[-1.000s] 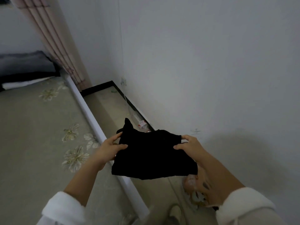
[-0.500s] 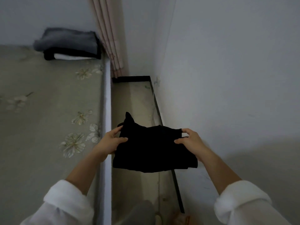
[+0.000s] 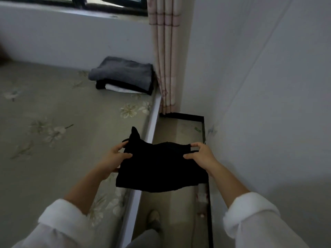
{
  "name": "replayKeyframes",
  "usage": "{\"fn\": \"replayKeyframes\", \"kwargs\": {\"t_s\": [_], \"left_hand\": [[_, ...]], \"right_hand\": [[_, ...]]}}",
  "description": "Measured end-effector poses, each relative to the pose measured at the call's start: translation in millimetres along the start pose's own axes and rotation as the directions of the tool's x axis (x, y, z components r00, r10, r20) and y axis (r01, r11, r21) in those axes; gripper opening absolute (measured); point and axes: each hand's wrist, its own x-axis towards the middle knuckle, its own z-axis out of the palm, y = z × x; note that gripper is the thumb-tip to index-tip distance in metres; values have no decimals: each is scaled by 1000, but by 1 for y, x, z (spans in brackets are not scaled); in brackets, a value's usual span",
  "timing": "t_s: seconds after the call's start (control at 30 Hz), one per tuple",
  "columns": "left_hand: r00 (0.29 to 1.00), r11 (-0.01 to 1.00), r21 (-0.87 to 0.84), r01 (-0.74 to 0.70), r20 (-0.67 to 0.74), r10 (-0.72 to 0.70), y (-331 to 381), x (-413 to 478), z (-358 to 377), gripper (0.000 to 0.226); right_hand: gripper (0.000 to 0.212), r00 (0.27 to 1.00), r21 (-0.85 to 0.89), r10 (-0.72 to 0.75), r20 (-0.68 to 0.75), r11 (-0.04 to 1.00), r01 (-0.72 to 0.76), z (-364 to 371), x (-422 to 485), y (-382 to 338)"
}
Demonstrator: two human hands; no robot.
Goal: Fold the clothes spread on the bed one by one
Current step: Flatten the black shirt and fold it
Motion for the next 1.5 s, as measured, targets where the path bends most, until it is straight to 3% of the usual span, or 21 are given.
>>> {"fn": "replayKeyframes", "kwargs": {"t_s": [0.4,0.57,0.73,0.93,1.03,1.33,1.5], "left_hand": [[996,996,-89,-5,-88,-3,122,180,-27,48],[983,986,-164,-8,-185,-23,170,265,-29,47],[967,967,-256,1,-247,-66,215,331,-41,48],[937,949,-313,-38,-340,-75,263,409,-89,44],[942,942,-333,-44,-328,-72,291,462,-133,42],[963,978,-185,-101,-267,48,359,616,-264,43],[937,988,-50,-144,-328,119,392,678,-310,40]], "right_hand": [[45,997,-72,34,75,997,-28,-6,214,-130],[55,994,-163,-19,108,986,36,-18,309,-190],[45,989,-164,-22,144,985,46,-26,402,-256],[24,979,-158,-25,201,986,57,7,495,-319],[38,976,-169,-37,215,983,75,35,545,-348],[38,993,-84,-43,111,995,52,115,677,-433],[41,994,7,21,104,1000,-22,156,732,-449]]}}
